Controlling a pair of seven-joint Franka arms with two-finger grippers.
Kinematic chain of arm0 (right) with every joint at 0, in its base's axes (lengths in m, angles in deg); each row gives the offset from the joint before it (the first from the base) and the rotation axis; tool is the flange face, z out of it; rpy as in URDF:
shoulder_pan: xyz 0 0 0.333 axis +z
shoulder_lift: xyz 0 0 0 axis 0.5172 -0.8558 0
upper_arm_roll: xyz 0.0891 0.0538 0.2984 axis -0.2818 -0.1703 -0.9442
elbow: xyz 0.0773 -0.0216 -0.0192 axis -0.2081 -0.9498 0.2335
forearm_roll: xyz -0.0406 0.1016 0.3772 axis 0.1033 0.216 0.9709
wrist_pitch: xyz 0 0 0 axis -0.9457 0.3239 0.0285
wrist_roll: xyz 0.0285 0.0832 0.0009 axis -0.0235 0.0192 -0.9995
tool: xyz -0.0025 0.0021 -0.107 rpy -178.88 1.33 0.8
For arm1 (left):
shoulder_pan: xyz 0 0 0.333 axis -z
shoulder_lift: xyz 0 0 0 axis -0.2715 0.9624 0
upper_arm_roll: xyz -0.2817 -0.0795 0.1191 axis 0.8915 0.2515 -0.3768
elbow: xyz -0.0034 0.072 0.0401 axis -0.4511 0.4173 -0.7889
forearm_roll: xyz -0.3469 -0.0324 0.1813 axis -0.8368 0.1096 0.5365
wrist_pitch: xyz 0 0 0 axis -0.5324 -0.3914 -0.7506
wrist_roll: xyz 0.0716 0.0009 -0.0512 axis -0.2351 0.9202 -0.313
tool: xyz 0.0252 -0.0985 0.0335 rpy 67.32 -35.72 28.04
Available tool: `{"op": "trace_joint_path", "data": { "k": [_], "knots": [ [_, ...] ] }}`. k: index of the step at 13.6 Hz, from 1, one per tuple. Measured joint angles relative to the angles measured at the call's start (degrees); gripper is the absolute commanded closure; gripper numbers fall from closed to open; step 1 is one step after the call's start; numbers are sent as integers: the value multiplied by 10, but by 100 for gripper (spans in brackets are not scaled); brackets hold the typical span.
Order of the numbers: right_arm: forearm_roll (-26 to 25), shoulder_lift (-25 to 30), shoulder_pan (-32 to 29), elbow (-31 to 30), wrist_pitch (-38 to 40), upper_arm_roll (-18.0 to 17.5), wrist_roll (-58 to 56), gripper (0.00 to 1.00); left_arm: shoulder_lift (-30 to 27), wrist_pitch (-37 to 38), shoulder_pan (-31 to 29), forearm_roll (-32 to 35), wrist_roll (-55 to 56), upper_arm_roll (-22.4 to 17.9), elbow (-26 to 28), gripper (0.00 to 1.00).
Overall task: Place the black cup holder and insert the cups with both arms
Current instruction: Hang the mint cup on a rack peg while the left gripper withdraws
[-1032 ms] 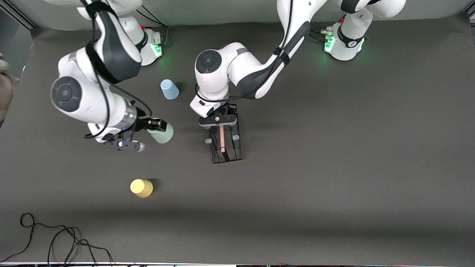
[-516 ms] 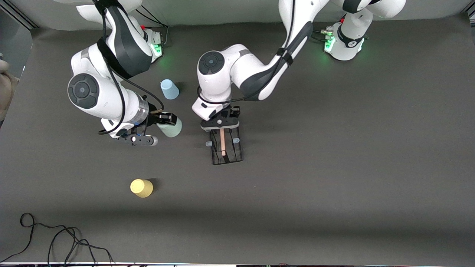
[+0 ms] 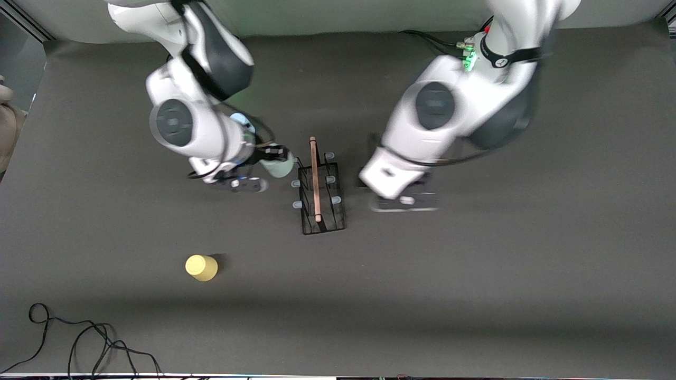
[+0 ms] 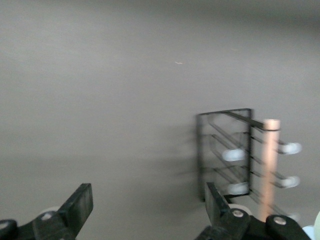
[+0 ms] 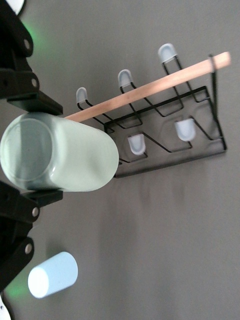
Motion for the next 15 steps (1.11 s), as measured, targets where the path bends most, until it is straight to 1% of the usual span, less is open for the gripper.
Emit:
{"op": "trace_joint_path", "data": {
  "k": [2,3,4,5,6,7,8,9,10,12,14,15],
  "knots": [
    [-6,-8,17,-26,-15,0,11,94,-67,17,-66,-3,-85,-2,73,0],
    [-7,-8,18,-40,-18,0,11,94,-92,38,-101,-4,-134,-3,97,0],
    [-7,-8,18,-52,-20,2,11,90,-111,60,-138,-5,-185,-4,112,0],
    [-7,-8,17,-59,-22,3,11,63,-124,76,-175,-5,-228,-5,120,0],
    [-7,-8,17,-62,-22,4,11,41,-132,89,-207,-5,-262,-6,124,0],
    [-7,-8,16,-62,-23,5,11,29,-138,96,-232,-5,-284,-6,125,0],
    [-7,-8,16,-62,-25,6,11,19,-145,99,-251,-4,-295,-7,125,0],
    [-7,-8,15,-61,-29,7,11,14,-155,106,-264,1,-300,-7,125,0],
    [-7,-8,14,-60,-36,9,12,11,-167,119,-270,15,-301,-7,125,0],
    [-7,-8,9,-53,-44,12,12,11,-193,147,-271,53,-300,-5,123,0],
    [-12,-8,-9,-39,-47,17,6,11,-216,162,-271,66,-300,-3,122,0],
    [-28,-9,-24,-31,-54,21,-14,11,-224,166,-271,68,-300,-3,122,0]
  ]
}}
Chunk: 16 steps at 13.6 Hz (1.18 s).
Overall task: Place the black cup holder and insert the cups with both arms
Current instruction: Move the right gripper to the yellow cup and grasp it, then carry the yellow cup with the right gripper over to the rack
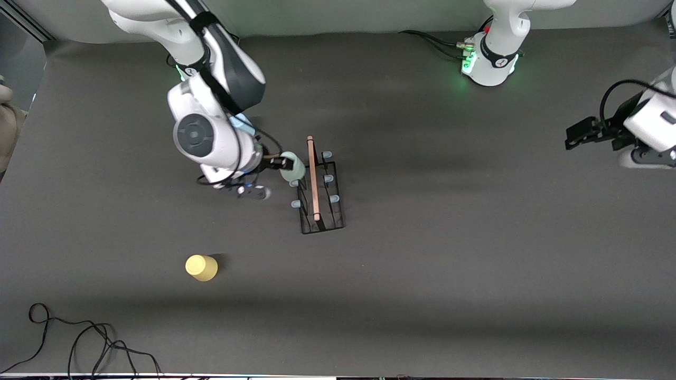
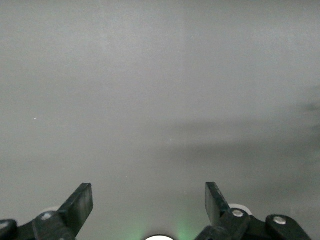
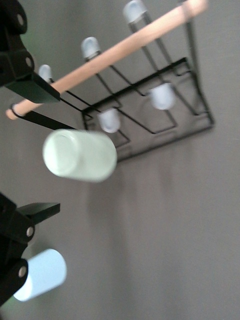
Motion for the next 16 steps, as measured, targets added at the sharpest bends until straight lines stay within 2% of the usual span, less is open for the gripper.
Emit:
{"op": "trace_joint_path", "data": {
  "k": [3,5,7,10,12,16],
  "knots": [
    [-45,-19,-74,8,-75,24,-115,11,-6,11,1,1,0,5,0,0],
    [-47,-47,-130,11,-133,29,-191,11,-6,15,2,1,0,11,-1,0],
    [-48,-89,-173,32,-157,30,-234,11,-6,16,2,2,0,14,-1,0],
    [-81,-178,-189,105,-162,33,-250,11,-6,17,2,2,0,14,-1,0],
    [-84,-224,-190,138,-168,36,-247,11,-6,18,2,3,0,14,-1,0],
    [-69,-239,-189,157,-169,34,-243,12,-6,18,2,12,-1,14,-1,0]
  ]
}}
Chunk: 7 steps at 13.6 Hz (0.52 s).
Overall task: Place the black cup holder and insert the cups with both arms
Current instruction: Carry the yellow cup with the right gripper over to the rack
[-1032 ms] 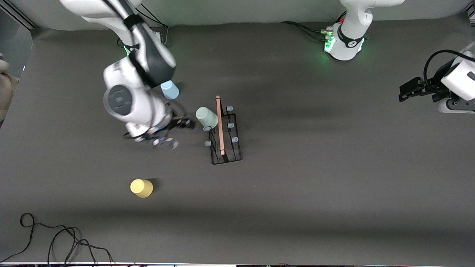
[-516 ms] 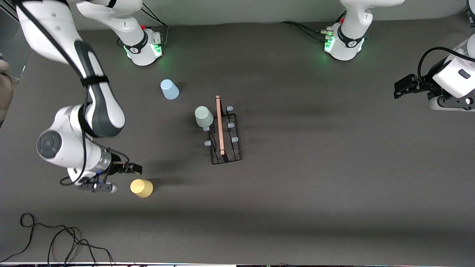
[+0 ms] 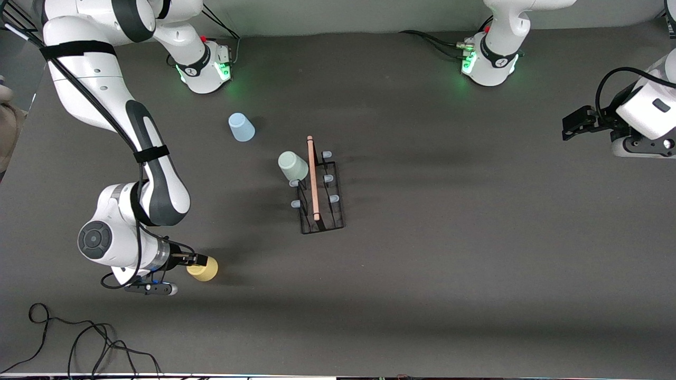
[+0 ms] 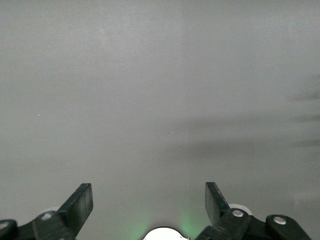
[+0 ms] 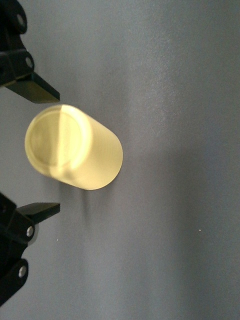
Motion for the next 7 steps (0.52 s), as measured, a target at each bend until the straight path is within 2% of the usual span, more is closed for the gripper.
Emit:
{"op": "trace_joint_path", "data": {
  "k": [1,4,7],
  "knots": [
    [0,0,0,1,-2,0,0,13,0,0,0,1,0,0,0,0],
    [1,-10,1,1,-18,-1,0,37,1,0,0,2,0,0,0,0],
    [0,-19,4,3,-23,-1,1,76,4,1,0,2,0,0,0,0]
  ]
}}
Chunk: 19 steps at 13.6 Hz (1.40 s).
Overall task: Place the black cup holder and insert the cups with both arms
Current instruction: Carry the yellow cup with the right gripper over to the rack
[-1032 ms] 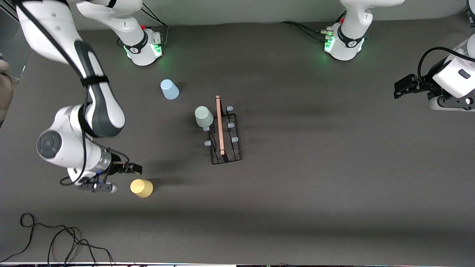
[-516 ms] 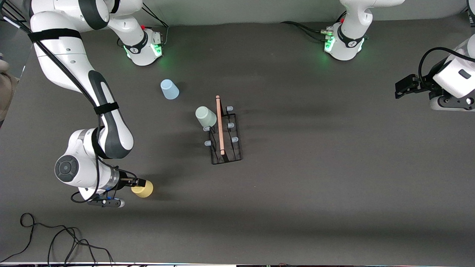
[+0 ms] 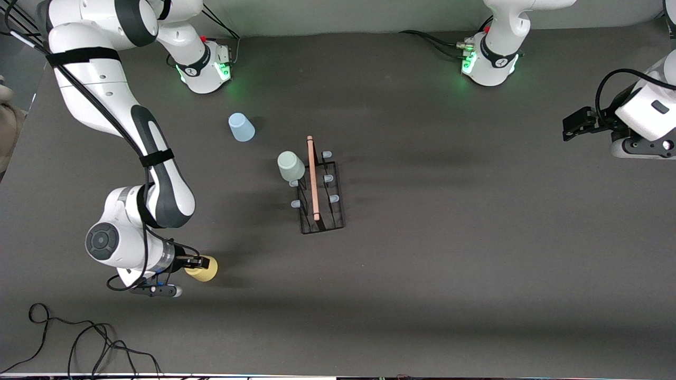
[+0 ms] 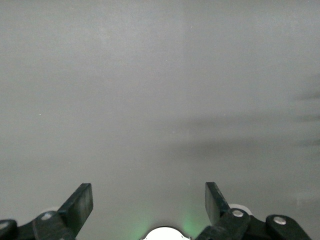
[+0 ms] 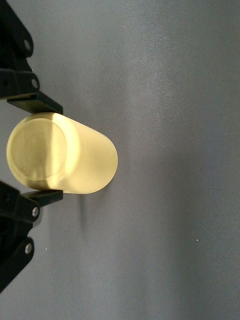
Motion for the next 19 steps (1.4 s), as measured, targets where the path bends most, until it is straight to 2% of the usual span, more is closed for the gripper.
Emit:
{"op": "trace_joint_path", "data": {
  "k": [1,4,6,9,11,14,19],
  "knots": [
    [0,0,2,2,1,0,0,84,2,0,0,0,0,0,0,0],
    [1,10,14,14,39,-1,1,85,3,0,0,0,0,0,0,0],
    [5,43,35,25,87,-5,26,85,3,0,0,0,0,0,0,0],
    [7,119,112,30,148,-9,154,85,3,0,1,1,0,0,0,0],
    [8,145,172,28,166,-9,240,85,3,-1,1,1,0,1,-1,0],
    [7,149,229,23,168,-8,319,85,3,-1,1,1,0,1,-1,0],
    [7,138,247,-4,168,-8,328,85,3,-1,1,1,0,1,-1,0]
  ]
}}
